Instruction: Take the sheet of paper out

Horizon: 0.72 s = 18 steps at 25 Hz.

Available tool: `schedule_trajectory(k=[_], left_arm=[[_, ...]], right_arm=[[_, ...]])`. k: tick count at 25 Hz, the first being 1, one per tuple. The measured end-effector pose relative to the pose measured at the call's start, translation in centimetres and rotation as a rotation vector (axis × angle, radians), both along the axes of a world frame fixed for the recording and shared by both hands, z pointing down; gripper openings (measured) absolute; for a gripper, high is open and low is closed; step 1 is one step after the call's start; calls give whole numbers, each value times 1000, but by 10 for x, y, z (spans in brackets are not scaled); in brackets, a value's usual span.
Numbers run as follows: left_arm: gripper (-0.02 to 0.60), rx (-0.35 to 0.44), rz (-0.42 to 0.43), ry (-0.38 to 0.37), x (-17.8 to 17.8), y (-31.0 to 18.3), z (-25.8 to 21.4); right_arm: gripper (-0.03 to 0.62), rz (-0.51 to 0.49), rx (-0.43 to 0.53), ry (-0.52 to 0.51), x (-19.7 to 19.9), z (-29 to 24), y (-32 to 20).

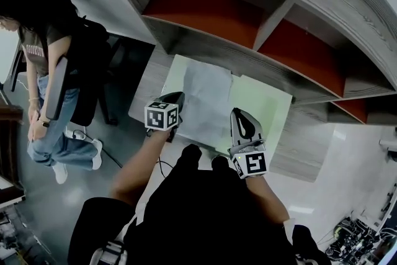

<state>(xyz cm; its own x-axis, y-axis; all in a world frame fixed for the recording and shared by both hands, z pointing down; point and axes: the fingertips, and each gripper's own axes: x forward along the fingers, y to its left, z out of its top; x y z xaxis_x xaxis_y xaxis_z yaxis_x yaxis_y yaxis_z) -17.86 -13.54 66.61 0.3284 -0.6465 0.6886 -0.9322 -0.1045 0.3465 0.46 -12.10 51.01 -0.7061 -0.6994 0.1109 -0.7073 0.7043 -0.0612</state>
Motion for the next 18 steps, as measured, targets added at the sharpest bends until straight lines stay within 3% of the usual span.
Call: schedule_trajectory(k=[18], left_arm=[[6, 455, -21, -205, -7, 44, -116]], right_arm=[[23, -85, 55, 5, -26, -17, 10]])
